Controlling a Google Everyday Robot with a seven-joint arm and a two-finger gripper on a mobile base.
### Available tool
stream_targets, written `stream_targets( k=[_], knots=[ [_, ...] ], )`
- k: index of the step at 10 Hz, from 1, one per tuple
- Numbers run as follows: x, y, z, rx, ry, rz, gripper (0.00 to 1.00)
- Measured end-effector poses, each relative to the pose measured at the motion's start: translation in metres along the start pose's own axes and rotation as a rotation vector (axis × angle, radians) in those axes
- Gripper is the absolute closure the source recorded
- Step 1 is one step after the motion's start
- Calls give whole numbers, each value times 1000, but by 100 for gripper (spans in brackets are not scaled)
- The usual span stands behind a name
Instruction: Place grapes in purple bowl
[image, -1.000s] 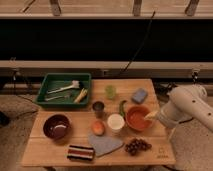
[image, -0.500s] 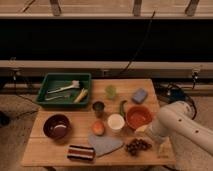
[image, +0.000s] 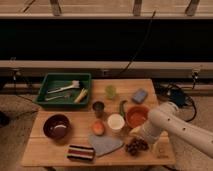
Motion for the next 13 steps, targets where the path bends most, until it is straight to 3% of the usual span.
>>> stream_targets(
  k=[4,10,11,13],
  knots=[
    [-4,0,12,-52,7,-10,21],
    [-6,6,10,-70,1,-4,78],
    [-8,9,7,-62,-6,0,84],
    [-12,18,-13,-30,-20,6,86]
  ],
)
